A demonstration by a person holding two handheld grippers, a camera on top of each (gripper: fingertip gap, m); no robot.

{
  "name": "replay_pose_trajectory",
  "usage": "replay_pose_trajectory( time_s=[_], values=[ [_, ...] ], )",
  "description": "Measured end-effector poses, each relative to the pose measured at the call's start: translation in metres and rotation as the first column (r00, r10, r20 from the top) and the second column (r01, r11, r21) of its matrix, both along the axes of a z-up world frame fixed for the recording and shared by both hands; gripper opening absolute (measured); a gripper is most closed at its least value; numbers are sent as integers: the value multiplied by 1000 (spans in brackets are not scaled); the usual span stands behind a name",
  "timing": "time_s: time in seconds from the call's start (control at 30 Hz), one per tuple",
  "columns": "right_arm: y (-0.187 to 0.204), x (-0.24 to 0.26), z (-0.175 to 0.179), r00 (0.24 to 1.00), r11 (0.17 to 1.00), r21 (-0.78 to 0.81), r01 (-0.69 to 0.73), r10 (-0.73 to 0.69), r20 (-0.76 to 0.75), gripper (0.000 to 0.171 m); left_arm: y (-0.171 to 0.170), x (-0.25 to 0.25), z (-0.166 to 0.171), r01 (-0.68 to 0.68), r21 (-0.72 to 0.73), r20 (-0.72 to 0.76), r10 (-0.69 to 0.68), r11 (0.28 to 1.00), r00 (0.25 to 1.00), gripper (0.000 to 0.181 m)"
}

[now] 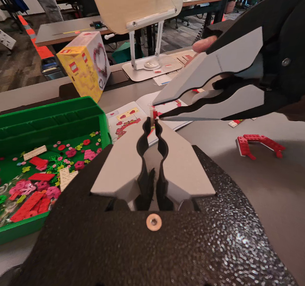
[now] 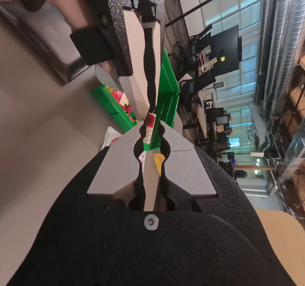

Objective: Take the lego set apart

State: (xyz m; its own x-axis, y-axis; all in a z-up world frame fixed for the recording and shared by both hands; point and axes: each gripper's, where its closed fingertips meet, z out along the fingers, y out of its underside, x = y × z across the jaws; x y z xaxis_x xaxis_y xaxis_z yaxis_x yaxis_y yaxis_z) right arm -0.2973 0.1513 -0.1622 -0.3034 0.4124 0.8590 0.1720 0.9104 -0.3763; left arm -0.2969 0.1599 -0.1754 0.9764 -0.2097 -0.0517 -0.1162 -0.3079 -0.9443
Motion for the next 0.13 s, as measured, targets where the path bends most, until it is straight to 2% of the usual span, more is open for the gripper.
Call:
replay_pose_trajectory(
  time_s=[0.03,0.13],
  values=[
    [1,3,-2,1000,1000,-2,3,-2,12,12,1,4,-2,14,-9,-1,-14,1000,1000,3],
    [4,14,-12,996,999,-39,5,-2,93,10,3,16,-11,66,-51,-58,-69,996,996,2]
  ],
)
